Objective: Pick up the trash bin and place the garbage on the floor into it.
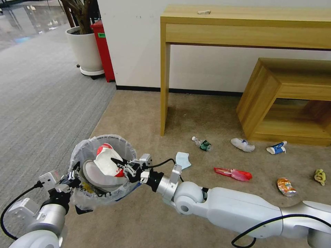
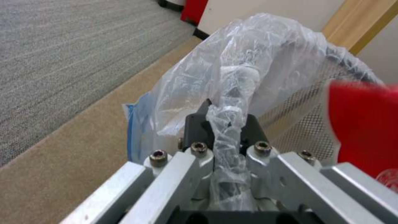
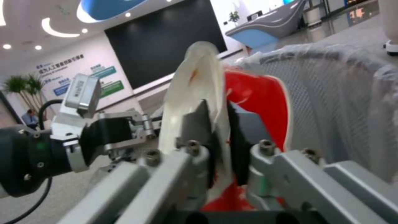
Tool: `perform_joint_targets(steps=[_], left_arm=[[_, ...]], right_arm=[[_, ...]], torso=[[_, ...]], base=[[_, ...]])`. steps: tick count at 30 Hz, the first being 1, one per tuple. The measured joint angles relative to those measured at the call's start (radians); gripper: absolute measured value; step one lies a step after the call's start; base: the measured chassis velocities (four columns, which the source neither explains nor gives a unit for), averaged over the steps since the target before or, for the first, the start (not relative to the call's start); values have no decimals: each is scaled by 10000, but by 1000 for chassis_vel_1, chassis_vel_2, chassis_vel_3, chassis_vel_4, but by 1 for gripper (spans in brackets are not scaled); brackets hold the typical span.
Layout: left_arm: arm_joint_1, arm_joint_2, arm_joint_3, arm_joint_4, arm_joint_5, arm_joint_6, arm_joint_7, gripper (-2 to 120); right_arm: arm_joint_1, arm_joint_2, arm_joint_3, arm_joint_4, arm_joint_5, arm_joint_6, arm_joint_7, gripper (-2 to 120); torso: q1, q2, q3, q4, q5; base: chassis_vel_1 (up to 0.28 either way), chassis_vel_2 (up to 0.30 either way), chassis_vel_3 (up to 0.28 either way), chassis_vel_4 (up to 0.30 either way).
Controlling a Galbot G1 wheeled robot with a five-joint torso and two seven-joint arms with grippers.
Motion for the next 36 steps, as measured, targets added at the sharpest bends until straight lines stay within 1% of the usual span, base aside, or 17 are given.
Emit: perform_joint_targets(steps=[3, 5, 7, 8, 10, 12, 14, 15, 18, 19, 22, 24, 28, 30, 31, 35, 36], left_arm=[[-7, 0, -1, 11, 0, -9, 7, 3], [-8, 0, -1, 19, 2, -11, 7, 3], [-14, 1, -5, 71, 17, -14, 15, 3], [-14, 1, -5, 71, 17, -14, 15, 3], [-18, -4, 2, 140, 62, -36, 37, 3], [-24, -13, 16, 162, 82, -41, 40, 3], [-39, -35, 38, 231, 155, -58, 64, 3], [-39, -35, 38, 231, 155, -58, 64, 3], [-70, -31, 41, 369, 249, -116, 85, 3], [-70, -31, 41, 369, 249, -116, 85, 3], [-106, -5, 29, 493, 336, -183, 141, 3], [-121, 1, 29, 537, 373, -207, 167, 3], [-206, 8, 50, 693, 492, -265, 230, 3], [-218, 8, 56, 724, 516, -276, 249, 3], [-235, 12, 67, 785, 558, -297, 290, 3], [-264, 29, 94, 904, 607, -339, 371, 3], [-264, 29, 94, 904, 607, -339, 371, 3]], right_arm=[[-78, -1, 47, 71, -90, -6, 17, 28], [-94, -13, 63, 95, -99, -6, 23, 32], [-170, -81, 165, 190, -116, -21, 106, 44], [-170, -81, 165, 190, -116, -21, 106, 44], [-267, -117, 349, 285, -138, -31, 186, 55], [-314, -121, 433, 319, -151, -34, 220, 59], [-462, -109, 722, 403, -240, -37, 426, 70], [-462, -109, 722, 403, -240, -37, 426, 70], [-659, -26, 1348, 505, -264, -73, 854, 84], [-659, -26, 1348, 505, -264, -73, 854, 84], [-903, -104, 2257, 552, -187, -210, 1181, 97], [-988, -169, 2552, 552, -170, -247, 1279, 99], [-1410, -643, 3941, 468, -160, -437, 1793, 100], [-1505, -731, 4176, 461, -159, -474, 1870, 100], [-1729, -908, 4681, 437, -198, -562, 2079, 100], [-2346, -1320, 5654, 223, -589, -479, 2372, 100], [-2346, -1320, 5654, 223, -589, -479, 2372, 100]], torso=[[0, 0, 0, 0, 0], [0, 0, 0, 1, 0], [0, 0, 0, 0, 0], [0, 0, 0, 0, 0], [0, 0, 0, 0, 0], [-1, 0, 0, 0, 0], [0, 0, 0, 0, 0], [0, 0, 0, 0, 0], [0, 0, 0, 1, 0], [0, 0, 0, 1, 0], [0, 0, 0, 0, 0], [0, 0, 0, 0, 1], [0, 0, 0, 0, 1], [0, 0, 0, 0, 1], [0, 0, 0, -1, 1], [0, 0, 0, 0, 2], [0, 0, 0, 0, 2]], base=[[0, 0, 0, 0], [0, 0, 0, 0], [0, 0, 0, 0], [0, 0, 0, 0], [0, 0, 0, 0], [0, 0, 0, 0], [0, 0, 0, 0], [0, 0, 0, 0], [0, 0, 0, 0], [0, 0, 0, 0], [0, 0, 0, 0], [0, 0, 0, 0], [0, 0, 0, 0], [0, 0, 0, 0], [0, 0, 0, 0], [0, 0, 0, 0], [0, 0, 0, 0]])
